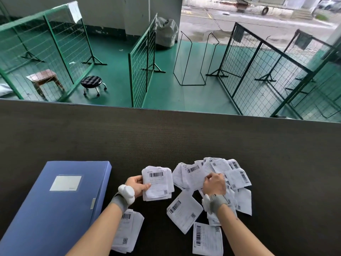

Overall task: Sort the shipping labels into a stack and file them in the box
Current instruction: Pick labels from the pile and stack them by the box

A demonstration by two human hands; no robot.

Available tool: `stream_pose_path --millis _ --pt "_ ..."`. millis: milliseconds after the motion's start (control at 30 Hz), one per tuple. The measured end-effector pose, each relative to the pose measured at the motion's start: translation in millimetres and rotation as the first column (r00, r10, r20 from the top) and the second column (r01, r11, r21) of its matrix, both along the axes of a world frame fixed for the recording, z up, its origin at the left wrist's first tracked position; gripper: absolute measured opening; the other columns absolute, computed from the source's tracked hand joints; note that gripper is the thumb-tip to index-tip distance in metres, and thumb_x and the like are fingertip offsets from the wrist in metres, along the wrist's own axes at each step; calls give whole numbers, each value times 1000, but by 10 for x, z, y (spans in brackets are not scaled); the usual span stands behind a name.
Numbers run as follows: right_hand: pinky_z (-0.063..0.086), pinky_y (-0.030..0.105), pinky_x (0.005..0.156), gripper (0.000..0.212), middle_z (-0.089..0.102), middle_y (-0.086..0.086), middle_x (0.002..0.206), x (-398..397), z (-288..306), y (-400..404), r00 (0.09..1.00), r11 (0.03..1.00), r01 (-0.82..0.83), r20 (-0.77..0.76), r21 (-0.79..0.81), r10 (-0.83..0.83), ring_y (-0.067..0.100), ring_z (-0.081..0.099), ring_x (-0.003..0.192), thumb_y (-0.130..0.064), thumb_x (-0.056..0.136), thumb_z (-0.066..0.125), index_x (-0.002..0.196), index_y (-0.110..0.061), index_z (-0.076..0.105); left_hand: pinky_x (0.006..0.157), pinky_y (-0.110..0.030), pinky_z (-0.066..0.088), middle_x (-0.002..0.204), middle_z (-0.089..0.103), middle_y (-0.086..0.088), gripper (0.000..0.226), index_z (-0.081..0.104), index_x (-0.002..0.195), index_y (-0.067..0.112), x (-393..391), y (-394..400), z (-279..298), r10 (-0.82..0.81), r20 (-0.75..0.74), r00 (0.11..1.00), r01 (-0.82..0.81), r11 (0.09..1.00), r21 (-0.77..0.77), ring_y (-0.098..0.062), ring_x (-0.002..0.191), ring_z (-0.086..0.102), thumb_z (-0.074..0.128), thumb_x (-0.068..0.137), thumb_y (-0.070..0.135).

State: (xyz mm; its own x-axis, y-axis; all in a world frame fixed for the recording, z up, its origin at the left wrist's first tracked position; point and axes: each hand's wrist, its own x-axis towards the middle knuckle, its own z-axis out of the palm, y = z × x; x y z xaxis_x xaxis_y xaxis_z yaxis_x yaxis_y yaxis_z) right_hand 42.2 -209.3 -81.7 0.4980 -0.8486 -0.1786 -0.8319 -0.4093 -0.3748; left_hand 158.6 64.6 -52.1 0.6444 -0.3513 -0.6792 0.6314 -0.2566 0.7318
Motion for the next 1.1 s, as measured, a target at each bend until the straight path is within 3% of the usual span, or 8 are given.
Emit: stream_pose_path --millis 100,200,300,500,700,867,967,1100 --pt "53 33 73 6 64 5 93 36 36 -29 979 985 -44 202 165 10 25 63 89 -15 94 56 91 -13 61 95 -54 49 111 66 -17 51 51 126 -4 5 -2 -13 9 -2 1000 -9 1000 -11 -36 108 63 65 78 -11" --pt "48 22 48 17 65 12 79 78 135 97 899 894 -186 439 407 -13 21 62 61 -5 95 55 79 -11 55 92 -51 51 103 66 -14 46 52 123 -4 -31 -45 16 5 2 1000 -5 999 -39 -34 99 64 64 80 -11" --pt "46 20 43 18 67 16 80 143 201 282 876 852 -236 481 468 -22 18 61 52 -3 93 58 77 -12 56 86 -45 56 104 67 -13 43 53 122 -3 -56 -85 23 -9 -11 1000 8 997 -81 -30 95 65 64 81 -7" --pt "59 29 67 6 69 3 83 172 135 647 896 773 -395 395 496 204 14 64 69 -10 92 62 87 -13 62 84 -42 57 115 65 -18 42 54 123 2 -84 -101 60 -45 -3 999 44 991 -129 -31 104 65 65 83 -1" --pt "51 18 62 18 68 1 82 218 157 680 867 746 -483 370 458 335 9 62 69 -26 92 64 92 -9 68 94 -52 50 119 62 -24 47 52 125 -6 -37 -45 -13 -7 15 1000 8 998 -68 -37 110 61 64 80 -11" --pt "47 26 85 45 49 8 118 239 -108 310 988 964 -130 109 233 107 19 49 105 -42 85 67 114 -12 49 96 -54 48 117 64 -24 44 54 122 -5 -29 -13 -12 -11 26 1000 13 999 -47 -37 108 63 64 79 -12" --pt "42 42 100 81 35 18 135 204 -173 144 995 965 41 -101 260 -16 34 38 128 -40 75 75 134 -3 32 96 -54 49 116 64 -24 44 54 122 -4 -18 -6 -9 -11 27 1000 12 999 -48 -37 108 63 64 79 -13" --pt "45 42 102 75 51 20 129 150 -309 12 994 947 -23 -95 320 56 35 50 122 -29 74 80 128 -3 35 95 -53 49 117 65 -23 45 54 123 -5 3 25 -16 -7 15 1000 8 999 -34 -36 108 63 63 79 -13"
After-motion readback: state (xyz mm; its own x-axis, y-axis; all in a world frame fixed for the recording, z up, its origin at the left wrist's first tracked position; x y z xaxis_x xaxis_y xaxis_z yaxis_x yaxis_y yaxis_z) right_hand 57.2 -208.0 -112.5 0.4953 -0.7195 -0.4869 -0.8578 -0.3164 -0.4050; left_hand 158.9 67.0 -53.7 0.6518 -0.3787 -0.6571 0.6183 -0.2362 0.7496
